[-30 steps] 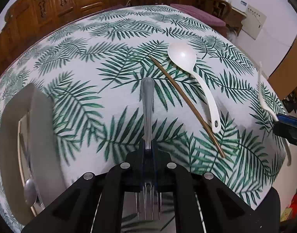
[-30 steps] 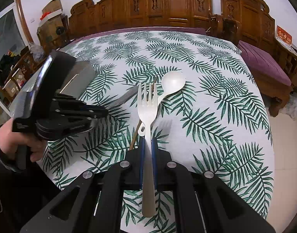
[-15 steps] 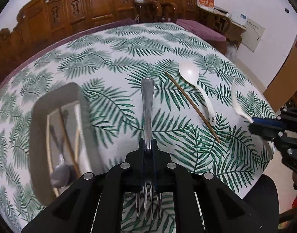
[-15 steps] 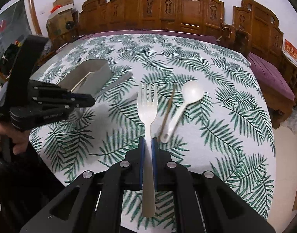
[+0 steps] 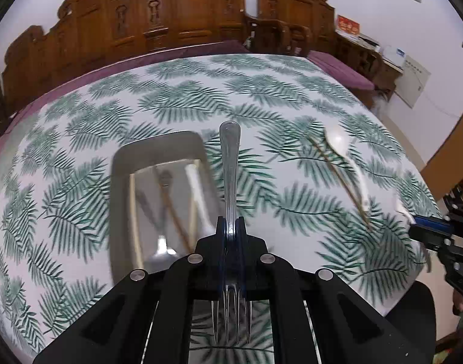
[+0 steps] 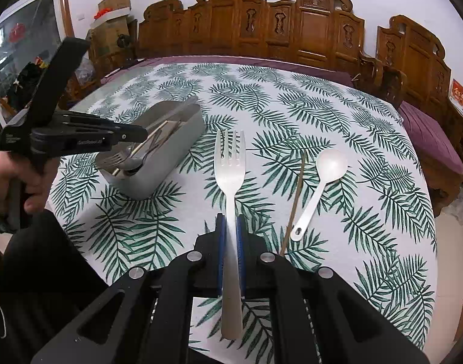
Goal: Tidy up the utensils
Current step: 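Lower the fork into the tray with the left gripper and open it, then lower the held fork into the tray with the right gripper and open it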
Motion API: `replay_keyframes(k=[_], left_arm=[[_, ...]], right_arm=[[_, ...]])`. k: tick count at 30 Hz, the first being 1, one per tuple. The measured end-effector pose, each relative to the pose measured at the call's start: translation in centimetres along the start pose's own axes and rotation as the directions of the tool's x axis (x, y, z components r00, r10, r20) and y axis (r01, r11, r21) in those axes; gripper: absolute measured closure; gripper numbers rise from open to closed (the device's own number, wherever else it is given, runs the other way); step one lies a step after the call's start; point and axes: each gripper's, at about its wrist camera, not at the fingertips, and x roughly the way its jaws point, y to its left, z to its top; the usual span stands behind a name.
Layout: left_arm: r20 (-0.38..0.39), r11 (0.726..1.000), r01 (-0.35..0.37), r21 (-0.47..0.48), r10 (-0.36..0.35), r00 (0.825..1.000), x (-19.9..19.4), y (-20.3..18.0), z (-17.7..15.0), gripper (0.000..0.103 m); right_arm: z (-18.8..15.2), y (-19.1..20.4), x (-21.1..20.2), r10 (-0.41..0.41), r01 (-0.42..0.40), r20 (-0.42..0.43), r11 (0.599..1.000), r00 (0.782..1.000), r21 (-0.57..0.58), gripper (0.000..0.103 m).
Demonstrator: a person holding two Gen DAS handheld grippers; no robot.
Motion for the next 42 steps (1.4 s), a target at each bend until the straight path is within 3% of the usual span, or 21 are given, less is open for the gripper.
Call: replay_keyframes(k=[11,32,42], left_arm=[[-0.040,0.996,-0.030,-0.078,0.027,0.999,2.0,4.5,-0.2,0.097],[-0.146,0.994,-0.059,-0.097,0.044,0.988,7.1,5.8,-0.6,0.097],[-0.091,0.996,-0.031,-0.083,0.023,0.996,4.4,6.3,-0.3,0.097]], right_arm=[[0.0,0.6,0.4,0.006,-0.006,-0.002,1.000,1.000,0.000,0.094],[-0.3,0.3,1.5,0.013,-0.013,-0.023,1.000,1.000,0.027,0.094],[0.9,2.2,1.6,0.023,-0.023,-0.002,1.000,1.000,0.020,0.094]])
